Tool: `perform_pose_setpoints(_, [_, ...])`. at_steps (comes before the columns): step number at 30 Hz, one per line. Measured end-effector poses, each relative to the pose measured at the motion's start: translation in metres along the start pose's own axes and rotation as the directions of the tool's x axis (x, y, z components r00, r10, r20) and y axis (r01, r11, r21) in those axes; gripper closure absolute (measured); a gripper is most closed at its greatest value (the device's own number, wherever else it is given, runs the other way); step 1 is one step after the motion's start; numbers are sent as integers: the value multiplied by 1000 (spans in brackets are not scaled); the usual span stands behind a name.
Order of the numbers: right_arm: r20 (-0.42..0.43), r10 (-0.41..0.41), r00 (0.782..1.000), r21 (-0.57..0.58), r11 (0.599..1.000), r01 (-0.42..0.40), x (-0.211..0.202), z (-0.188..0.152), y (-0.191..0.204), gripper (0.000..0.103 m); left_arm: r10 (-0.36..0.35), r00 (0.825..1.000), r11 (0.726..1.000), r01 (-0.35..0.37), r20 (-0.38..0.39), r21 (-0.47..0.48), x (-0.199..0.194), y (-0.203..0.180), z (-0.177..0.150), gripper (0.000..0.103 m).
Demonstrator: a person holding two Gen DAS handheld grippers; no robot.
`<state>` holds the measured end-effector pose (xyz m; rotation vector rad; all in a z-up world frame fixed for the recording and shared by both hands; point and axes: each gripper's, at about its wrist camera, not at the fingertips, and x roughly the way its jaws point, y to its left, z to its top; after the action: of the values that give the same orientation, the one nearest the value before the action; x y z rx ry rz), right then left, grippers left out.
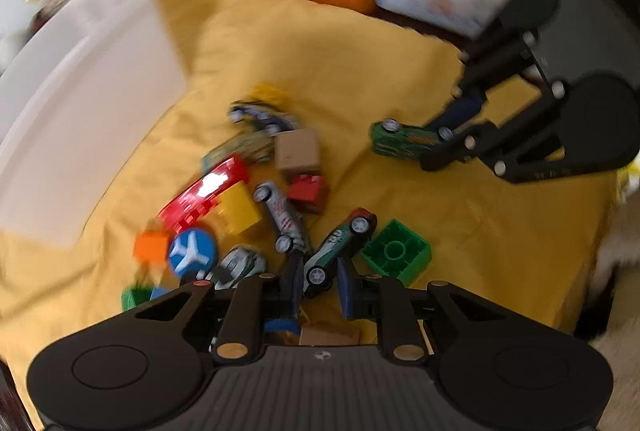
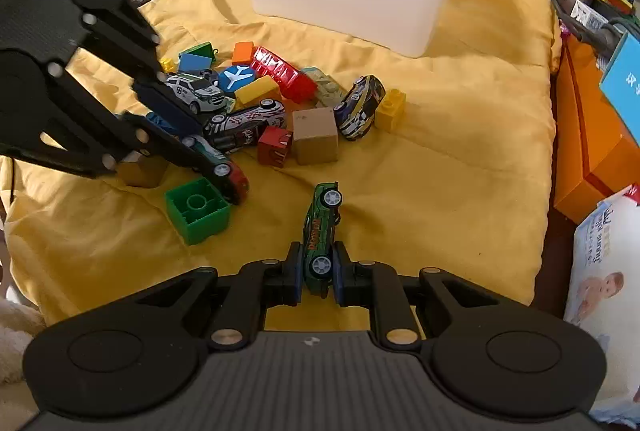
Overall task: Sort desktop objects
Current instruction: 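Lift the green race car with the right tool while the left tool lifts a white-green car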
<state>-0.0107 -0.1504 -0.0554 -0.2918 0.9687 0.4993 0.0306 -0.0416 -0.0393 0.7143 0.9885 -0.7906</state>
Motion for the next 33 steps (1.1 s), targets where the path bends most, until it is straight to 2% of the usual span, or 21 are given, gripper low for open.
perform_pose_setpoints(3, [2, 5, 1000, 10, 1000, -5, 3, 1, 0, 87, -17, 1000, 998, 17, 1, 60, 9, -1, 5, 79])
perform_pose_setpoints(5, [10, 1, 1000, 17, 1000, -1, 2, -1, -1, 87, -56, 998, 998, 56, 15, 11, 10, 4, 8, 84])
perform_pose_setpoints(9, [13, 29, 999, 66, 997, -30, -3, -4, -9, 87, -39, 999, 998, 41, 33, -53, 8, -22, -5, 86])
perform_pose_setpoints(11, [10, 97, 995, 136, 986, -98, -2, -7, -19, 87, 44, 998, 996, -41, 40, -81, 5, -44, -13, 85])
perform_pose_setpoints(13, [3, 181, 983, 207, 962, -178, 1, -9, -26, 87, 124, 990, 987, -117, 61, -108, -1, -64, -19, 85])
perform_pose_setpoints(15, [-7, 251, 968, 270, 932, -240, 9, -10, -33, 87, 132, 986, 978, -113, 98, -177, -8, -76, -18, 86])
perform_pose_setpoints(18, [-11, 303, 953, 351, 893, -280, 16, -10, -48, 85, 85, 984, 965, -42, 156, -260, -12, -83, -11, 80])
perform_pose_setpoints(19, [-11, 300, 954, 363, 890, -275, 16, -9, -52, 83, 78, 985, 959, -32, 155, -280, -9, -84, -8, 80])
perform_pose_setpoints(21, [-14, 213, 977, 304, 932, -199, 9, -7, -52, 65, 90, 985, 948, -39, 148, -317, -6, -85, -4, 80])
perform_pose_setpoints(23, [-1, 136, 991, 225, 965, -132, 0, -3, -50, 65, 119, 977, 929, -47, 175, -367, -18, -82, -7, 80])
perform_pose_setpoints(24, [8, 131, 991, 205, 970, -130, -2, -3, -51, 65, 130, 974, 913, -45, 184, -405, -25, -79, -9, 80])
perform_pose_setpoints(26, [15, 117, 993, 168, 979, -118, -4, 0, -50, 65, 143, 971, 862, -26, 192, -507, -35, -65, -16, 68])
perform_pose_setpoints(28, [12, 108, 994, 123, 986, -109, -3, 0, -44, 65, 145, 975, 815, -21, 169, -579, -29, -52, -18, 68])
perform_pose_setpoints(29, [11, 106, 994, 114, 988, -106, -1, 0, -42, 65, 143, 978, 801, -23, 154, -598, -25, -49, -18, 68])
perform_pose_setpoints(32, [1, 104, 995, 86, 991, -104, 3, 1, -36, 65, 125, 985, 807, -32, 118, -589, -7, -48, -7, 68])
perform_pose_setpoints(33, [-4, 97, 995, 69, 993, -97, 4, 1, -33, 69, 113, 988, 813, -30, 107, -582, -1, -51, -3, 70])
